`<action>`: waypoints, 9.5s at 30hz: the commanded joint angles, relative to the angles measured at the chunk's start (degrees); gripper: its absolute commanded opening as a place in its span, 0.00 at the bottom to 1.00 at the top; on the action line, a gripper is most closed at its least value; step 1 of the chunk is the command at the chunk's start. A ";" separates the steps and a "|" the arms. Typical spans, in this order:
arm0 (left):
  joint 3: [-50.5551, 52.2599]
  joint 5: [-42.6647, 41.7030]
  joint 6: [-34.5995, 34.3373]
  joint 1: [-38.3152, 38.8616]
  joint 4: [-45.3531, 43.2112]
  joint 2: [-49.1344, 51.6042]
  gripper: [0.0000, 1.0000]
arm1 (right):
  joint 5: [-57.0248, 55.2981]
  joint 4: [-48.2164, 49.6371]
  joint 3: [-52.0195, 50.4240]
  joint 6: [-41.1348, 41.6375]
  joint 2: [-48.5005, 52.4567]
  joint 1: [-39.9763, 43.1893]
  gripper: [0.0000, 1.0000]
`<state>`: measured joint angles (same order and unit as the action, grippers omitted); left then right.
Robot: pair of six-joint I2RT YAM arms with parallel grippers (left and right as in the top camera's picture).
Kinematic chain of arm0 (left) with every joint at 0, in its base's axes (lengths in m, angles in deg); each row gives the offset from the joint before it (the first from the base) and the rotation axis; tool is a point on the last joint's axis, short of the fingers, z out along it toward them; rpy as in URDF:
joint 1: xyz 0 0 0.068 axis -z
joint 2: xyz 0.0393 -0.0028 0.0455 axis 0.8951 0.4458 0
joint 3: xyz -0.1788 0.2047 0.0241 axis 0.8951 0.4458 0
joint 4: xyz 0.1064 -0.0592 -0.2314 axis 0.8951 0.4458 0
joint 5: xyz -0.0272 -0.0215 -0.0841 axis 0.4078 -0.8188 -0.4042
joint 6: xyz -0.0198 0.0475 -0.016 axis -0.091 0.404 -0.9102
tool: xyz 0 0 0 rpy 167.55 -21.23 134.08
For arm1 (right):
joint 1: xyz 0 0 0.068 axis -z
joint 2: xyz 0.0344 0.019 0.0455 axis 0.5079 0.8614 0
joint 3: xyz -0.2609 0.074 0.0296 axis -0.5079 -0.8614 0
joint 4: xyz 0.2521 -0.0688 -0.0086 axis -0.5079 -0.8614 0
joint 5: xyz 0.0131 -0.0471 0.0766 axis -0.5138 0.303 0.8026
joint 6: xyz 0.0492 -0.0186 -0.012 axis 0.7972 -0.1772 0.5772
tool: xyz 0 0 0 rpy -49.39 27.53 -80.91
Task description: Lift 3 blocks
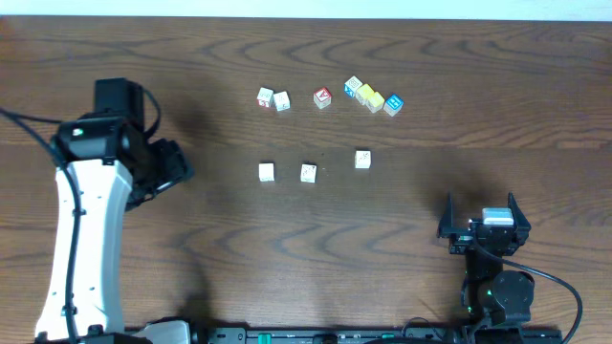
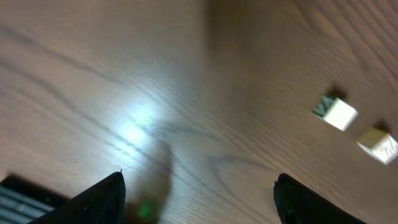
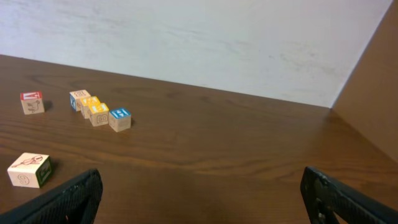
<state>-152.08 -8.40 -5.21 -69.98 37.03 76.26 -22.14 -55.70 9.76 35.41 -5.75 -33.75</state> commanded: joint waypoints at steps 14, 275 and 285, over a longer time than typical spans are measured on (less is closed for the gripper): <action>-1.11 1.79 -1.57 -4.57 0.55 -0.20 0.77 | 9.25 4.31 -0.13 4.48 -0.20 0.50 0.99; -1.11 1.79 -1.57 -4.57 0.55 -0.20 0.77 | 13.57 -49.88 96.10 41.18 115.40 -28.72 0.57; -1.11 1.79 -1.57 -4.57 0.57 -0.20 0.77 | -1.64 -50.14 96.10 53.96 119.69 -38.27 0.57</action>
<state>-152.19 -6.98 -6.26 -74.36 37.25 76.26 -17.86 -105.51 106.60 83.84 112.21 -70.99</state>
